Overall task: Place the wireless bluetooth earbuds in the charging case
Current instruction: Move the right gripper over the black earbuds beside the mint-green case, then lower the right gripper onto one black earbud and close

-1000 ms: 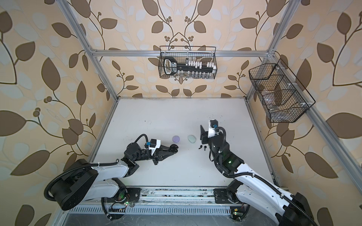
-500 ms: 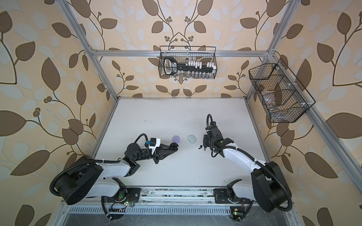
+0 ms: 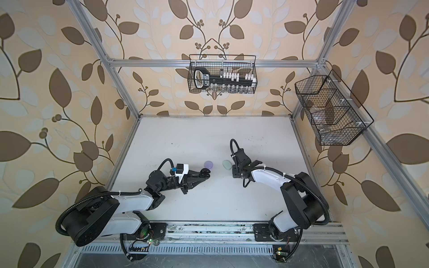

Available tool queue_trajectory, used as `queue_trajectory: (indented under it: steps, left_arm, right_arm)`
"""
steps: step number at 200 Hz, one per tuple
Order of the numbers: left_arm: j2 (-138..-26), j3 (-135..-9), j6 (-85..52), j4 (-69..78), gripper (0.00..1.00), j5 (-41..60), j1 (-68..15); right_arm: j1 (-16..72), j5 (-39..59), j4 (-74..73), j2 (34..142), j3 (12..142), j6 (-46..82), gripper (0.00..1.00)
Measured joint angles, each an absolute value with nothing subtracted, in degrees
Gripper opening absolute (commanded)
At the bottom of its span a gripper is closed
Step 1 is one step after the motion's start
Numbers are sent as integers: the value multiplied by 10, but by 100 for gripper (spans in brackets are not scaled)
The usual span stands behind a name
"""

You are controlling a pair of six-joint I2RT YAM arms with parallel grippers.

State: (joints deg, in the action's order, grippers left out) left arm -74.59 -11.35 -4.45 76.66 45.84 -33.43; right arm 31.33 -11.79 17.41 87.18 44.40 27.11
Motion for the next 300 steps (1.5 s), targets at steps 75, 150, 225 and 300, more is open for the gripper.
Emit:
queue_trajectory:
  steps: [75, 150, 225, 300]
  left_arm:
    - [-722, -108, -34, 763, 0, 458, -334]
    - [-720, -108, -29, 752, 0, 457, -334]
    - [-711, -108, -27, 745, 0, 445, -334]
    - [-709, -108, -22, 739, 0, 445, -334]
  right_arm:
    - [345, -124, 178, 921, 471, 275, 46]
    - [409, -165, 196, 922, 486, 284, 44]
    - [423, -208, 222, 875, 486, 291, 47]
    - [377, -123, 189, 935, 483, 289, 42]
